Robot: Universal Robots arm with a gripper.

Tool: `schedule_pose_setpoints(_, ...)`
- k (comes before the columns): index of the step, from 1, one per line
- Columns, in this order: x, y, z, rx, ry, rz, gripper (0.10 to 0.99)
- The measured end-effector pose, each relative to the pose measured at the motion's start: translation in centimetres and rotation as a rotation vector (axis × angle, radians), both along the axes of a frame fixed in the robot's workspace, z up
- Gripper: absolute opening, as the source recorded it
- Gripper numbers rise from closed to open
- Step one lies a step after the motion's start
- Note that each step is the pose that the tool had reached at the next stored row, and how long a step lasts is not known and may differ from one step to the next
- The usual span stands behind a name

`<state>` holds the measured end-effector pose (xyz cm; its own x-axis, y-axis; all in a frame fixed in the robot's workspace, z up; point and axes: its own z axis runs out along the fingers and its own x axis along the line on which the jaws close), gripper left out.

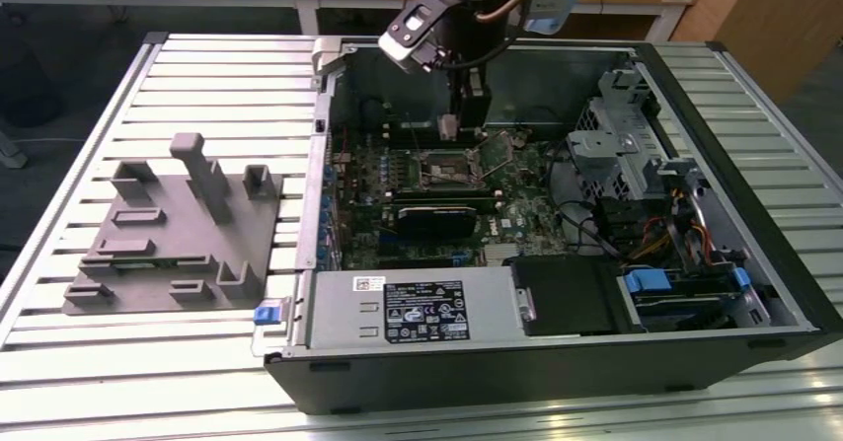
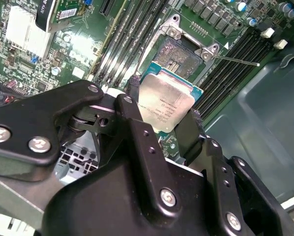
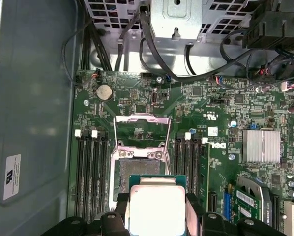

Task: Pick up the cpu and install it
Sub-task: 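Place the cpu into insertion slot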

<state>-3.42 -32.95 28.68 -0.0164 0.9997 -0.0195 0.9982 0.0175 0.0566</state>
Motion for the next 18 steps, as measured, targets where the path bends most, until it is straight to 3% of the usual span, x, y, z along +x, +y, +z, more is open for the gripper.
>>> schedule_pose_setpoints(18,0.00,0.17,-1.54,0.000,0.0001,0.001,0.537)
